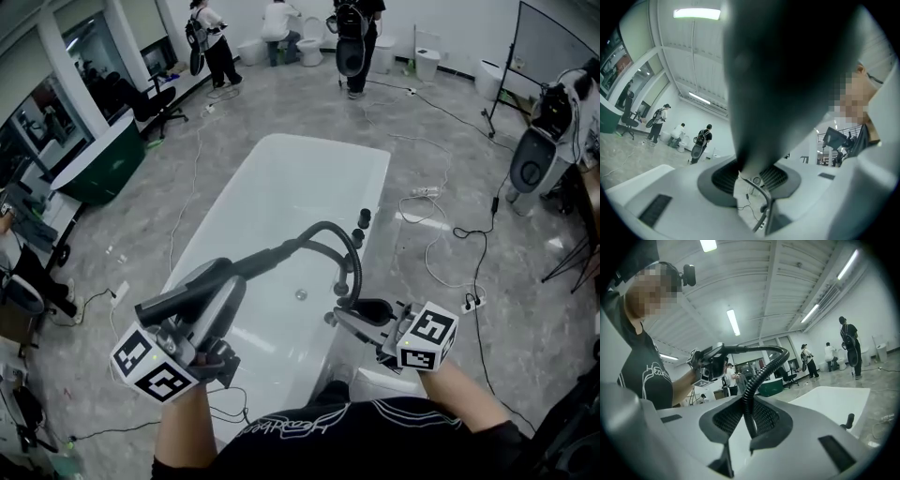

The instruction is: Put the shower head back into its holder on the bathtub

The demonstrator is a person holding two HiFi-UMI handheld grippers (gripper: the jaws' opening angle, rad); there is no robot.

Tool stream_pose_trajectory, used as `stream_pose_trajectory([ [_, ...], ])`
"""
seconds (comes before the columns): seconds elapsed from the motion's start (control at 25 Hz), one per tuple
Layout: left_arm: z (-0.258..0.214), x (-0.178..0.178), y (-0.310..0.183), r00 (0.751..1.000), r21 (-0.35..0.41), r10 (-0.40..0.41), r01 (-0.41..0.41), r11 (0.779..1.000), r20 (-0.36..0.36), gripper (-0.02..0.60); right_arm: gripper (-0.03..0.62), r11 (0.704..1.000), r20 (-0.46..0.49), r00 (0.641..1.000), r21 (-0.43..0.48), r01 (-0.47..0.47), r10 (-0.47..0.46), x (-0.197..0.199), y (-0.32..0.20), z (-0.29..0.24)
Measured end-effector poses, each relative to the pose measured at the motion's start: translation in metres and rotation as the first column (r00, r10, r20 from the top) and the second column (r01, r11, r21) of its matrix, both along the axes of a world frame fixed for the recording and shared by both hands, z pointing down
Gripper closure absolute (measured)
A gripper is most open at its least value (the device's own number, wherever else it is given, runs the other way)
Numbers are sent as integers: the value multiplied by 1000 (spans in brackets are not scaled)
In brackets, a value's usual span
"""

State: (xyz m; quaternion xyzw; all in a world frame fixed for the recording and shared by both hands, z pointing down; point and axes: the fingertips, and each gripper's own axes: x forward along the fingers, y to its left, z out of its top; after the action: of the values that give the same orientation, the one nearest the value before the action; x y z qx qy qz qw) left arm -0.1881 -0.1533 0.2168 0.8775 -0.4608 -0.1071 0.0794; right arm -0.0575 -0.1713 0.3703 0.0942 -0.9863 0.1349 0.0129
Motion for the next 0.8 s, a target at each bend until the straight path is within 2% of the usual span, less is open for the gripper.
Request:
stream_pose_trajectory([
  [0.24, -16, -5, -2, 1000, 10, 3, -3, 1000, 1, 448, 528, 998, -48, 997, 29, -53, 55, -10, -25, 8],
  [0.48, -10, 0, 0, 1000, -1, 15, -15, 1000, 24, 448, 528, 994, -105, 988, 25, -109, 111, -13, -45, 44],
  [0.8, 24, 13, 1, 999, -76, 31, -29, 997, 30, 448, 528, 992, -245, 962, -4, -123, 118, -15, -46, 121],
])
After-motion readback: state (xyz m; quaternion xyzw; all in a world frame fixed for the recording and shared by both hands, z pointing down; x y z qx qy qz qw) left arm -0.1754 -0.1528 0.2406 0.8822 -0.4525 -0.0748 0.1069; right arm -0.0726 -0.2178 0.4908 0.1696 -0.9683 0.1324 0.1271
